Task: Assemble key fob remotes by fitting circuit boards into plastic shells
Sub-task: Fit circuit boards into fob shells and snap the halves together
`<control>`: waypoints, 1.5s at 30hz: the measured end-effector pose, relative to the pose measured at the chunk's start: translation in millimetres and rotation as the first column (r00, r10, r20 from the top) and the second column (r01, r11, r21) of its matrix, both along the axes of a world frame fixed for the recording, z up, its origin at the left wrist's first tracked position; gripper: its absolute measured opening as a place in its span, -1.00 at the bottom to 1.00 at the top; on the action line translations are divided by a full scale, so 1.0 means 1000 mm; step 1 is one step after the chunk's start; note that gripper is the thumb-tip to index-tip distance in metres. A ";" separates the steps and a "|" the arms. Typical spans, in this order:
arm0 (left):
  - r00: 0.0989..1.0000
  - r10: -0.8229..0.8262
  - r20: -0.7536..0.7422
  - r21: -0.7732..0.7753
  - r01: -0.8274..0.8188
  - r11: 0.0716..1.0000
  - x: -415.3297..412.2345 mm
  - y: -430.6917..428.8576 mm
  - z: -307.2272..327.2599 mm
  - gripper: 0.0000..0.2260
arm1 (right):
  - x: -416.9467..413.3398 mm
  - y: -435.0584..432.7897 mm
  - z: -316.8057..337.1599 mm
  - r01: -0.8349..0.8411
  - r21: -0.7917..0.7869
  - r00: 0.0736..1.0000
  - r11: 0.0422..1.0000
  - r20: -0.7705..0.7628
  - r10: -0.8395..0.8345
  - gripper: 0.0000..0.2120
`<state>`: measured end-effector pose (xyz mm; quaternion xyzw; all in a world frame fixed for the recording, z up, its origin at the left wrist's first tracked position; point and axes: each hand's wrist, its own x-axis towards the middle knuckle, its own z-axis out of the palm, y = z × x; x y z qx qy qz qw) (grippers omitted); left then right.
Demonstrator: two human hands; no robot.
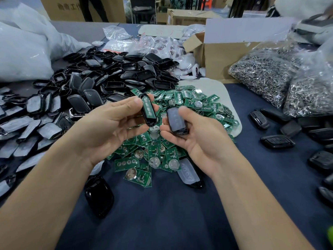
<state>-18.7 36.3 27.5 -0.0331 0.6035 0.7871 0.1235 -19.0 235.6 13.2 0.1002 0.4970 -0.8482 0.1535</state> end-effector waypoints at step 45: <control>0.996 -0.085 -0.040 -0.012 0.085 0.996 0.000 0.002 -0.006 -0.64 | 0.003 0.003 -0.003 -0.101 0.135 0.971 0.986 -0.204 0.127 -0.68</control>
